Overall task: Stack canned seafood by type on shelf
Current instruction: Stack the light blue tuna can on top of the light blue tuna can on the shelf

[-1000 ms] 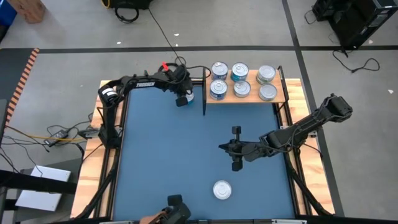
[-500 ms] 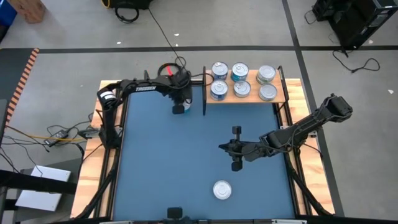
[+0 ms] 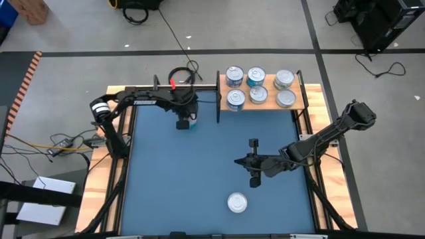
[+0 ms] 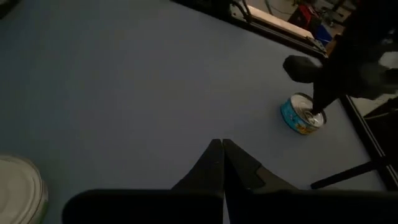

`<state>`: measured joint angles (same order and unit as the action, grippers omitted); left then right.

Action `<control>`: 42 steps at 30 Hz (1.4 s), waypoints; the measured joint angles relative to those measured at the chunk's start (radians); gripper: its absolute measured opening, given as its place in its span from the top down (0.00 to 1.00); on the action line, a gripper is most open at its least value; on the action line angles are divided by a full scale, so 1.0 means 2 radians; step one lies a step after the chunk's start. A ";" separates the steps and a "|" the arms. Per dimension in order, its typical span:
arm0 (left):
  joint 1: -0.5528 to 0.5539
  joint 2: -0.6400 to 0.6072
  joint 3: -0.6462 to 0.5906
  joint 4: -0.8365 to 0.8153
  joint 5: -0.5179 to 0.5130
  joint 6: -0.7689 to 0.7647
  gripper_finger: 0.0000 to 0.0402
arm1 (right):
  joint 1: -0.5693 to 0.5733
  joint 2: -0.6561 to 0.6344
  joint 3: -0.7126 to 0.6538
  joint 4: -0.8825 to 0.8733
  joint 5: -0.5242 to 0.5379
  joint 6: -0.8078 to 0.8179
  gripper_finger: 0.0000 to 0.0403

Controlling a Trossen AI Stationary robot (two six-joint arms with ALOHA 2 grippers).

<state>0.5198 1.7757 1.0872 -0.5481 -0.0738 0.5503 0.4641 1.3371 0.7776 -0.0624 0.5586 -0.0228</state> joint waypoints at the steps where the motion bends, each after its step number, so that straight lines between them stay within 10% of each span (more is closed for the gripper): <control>1: -0.003 -0.006 -0.007 0.004 -0.006 0.000 1.00 | 0.000 0.000 0.000 0.002 0.005 -0.001 0.99; 9: -0.021 -0.061 -0.039 -0.007 -0.007 -0.029 1.00 | -0.053 0.000 0.000 0.012 0.172 -0.044 0.99; 27: -0.068 -0.078 -0.100 0.048 -0.006 -0.059 1.00 | -0.293 0.000 0.000 -0.001 -0.002 -0.213 1.00; 42: -0.117 -0.077 -0.101 0.073 0.002 -0.093 1.00 | -0.332 -0.001 0.000 0.013 -0.031 -0.226 1.00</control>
<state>0.2853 1.6215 0.8860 -0.4026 -0.0691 0.3637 -0.1995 1.3354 0.7780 -0.0361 0.4966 -0.4741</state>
